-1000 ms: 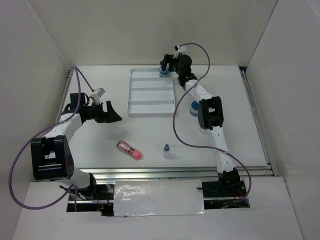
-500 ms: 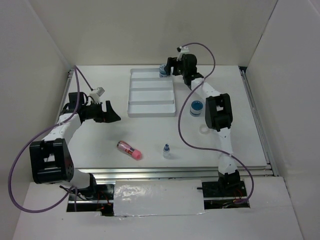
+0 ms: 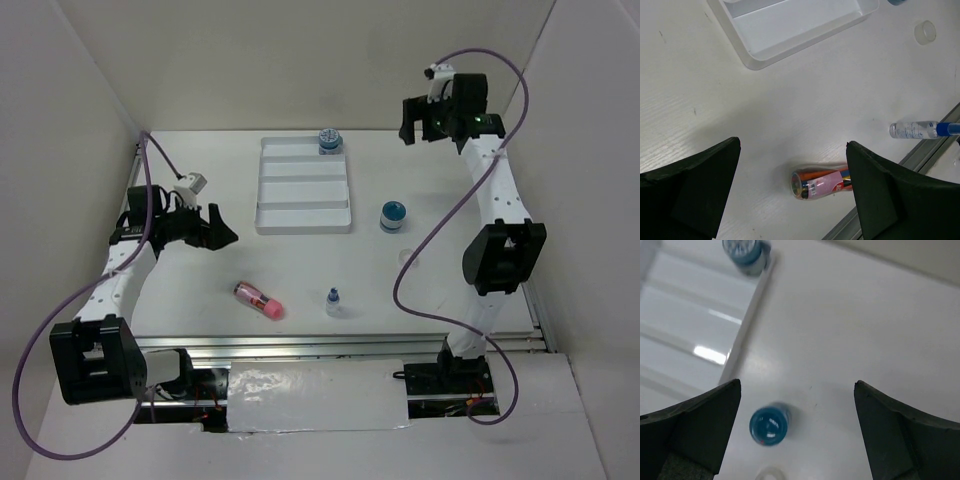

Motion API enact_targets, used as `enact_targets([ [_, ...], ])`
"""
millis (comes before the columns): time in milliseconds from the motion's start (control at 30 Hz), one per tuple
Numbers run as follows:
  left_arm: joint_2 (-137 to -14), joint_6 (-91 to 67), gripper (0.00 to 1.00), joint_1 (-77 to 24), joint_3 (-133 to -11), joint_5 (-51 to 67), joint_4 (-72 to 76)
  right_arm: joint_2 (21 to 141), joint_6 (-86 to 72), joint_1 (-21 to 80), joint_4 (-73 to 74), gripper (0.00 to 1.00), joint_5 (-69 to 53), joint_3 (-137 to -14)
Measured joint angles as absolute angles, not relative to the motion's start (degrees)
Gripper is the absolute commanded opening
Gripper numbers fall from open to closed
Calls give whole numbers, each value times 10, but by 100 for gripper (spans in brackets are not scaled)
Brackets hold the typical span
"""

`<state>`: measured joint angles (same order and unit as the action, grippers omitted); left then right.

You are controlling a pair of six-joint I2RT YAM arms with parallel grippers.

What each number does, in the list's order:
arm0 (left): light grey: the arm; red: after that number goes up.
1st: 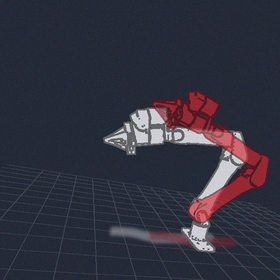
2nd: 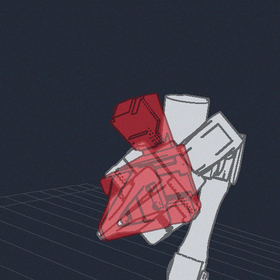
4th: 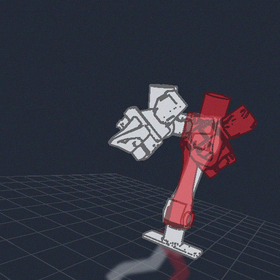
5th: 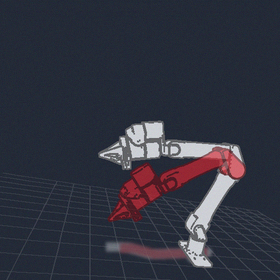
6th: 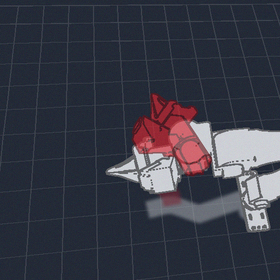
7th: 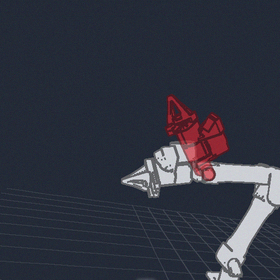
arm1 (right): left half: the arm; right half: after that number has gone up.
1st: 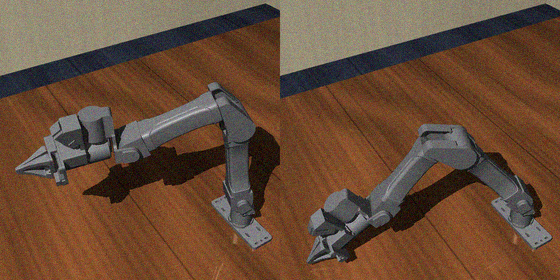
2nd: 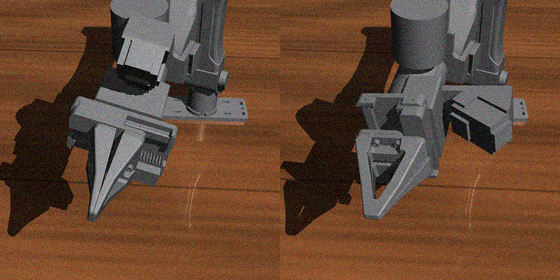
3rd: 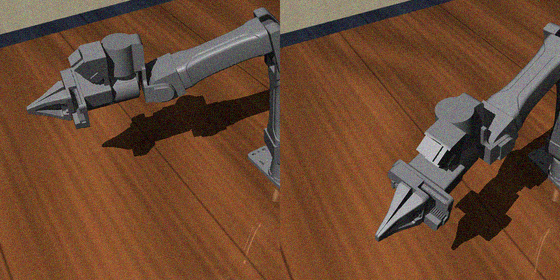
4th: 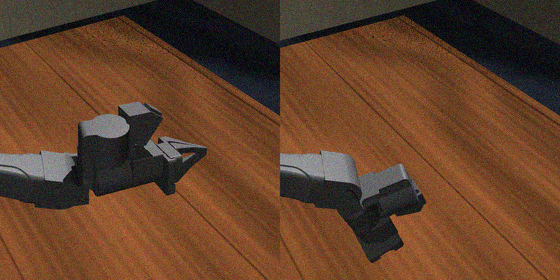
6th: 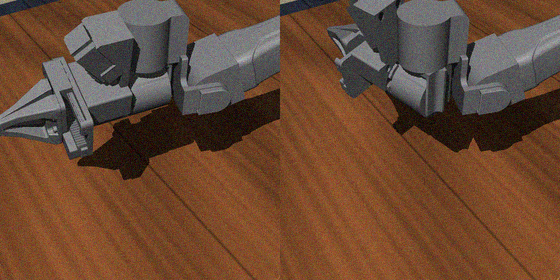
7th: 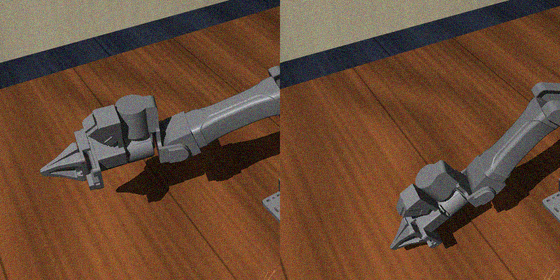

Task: Sort the stationery into containers
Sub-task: Pick up the stationery from the center of the board.

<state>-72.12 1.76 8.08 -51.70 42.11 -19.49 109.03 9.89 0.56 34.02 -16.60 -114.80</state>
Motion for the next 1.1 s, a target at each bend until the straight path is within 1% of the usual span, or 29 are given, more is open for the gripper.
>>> enact_targets([
  [100,-702,18,99,74,-510,417,-202,1121,144,15,442,100,-175,-1146],
  [200,-677,18,99,68,-502,412,-207,1162,176,28,509,100,-176,-1131],
  [367,-638,26,99,62,-491,400,-219,1184,197,50,571,100,-145,-1083],
  [733,-620,33,99,60,-475,385,-225,1196,212,86,583,100,-99,-1057],
  [1033,-620,39,99,60,-459,382,-224,1230,218,91,584,100,-72,-1053],
  [1100,-620,42,99,60,-456,382,-223,1232,218,91,584,98,-68,-1053],
])
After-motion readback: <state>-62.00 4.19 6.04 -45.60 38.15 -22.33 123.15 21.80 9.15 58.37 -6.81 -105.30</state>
